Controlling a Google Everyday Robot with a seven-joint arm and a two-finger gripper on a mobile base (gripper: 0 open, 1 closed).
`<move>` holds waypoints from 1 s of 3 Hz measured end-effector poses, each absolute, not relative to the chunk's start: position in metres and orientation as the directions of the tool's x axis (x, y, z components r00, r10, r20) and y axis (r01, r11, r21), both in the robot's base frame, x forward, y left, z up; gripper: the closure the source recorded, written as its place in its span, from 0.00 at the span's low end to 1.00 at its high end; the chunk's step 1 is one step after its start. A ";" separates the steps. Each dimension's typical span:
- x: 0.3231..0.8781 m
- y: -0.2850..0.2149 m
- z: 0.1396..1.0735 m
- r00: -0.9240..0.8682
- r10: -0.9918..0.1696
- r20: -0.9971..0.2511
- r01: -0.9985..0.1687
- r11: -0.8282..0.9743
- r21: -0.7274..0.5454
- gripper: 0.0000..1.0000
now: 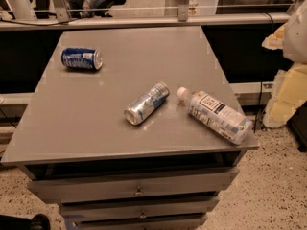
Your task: Pick pepsi can
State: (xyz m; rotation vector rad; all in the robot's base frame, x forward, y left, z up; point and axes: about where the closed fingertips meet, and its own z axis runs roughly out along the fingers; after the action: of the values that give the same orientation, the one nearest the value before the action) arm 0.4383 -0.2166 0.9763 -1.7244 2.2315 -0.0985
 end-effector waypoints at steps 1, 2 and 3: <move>0.443 -0.213 0.979 -0.217 -0.951 -0.219 -0.927 0.271 -0.260 0.00; 0.468 -0.192 0.979 -0.198 -0.937 -0.288 -0.919 0.279 -0.278 0.00; 0.502 -0.151 0.981 -0.169 -0.899 -0.404 -0.913 0.297 -0.280 0.00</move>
Offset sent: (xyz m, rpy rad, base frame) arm 0.0715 0.0572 0.0006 0.1873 -0.1078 0.0250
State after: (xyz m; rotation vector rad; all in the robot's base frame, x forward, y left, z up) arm 0.5017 -0.1508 0.9810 -1.6101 2.0767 0.0371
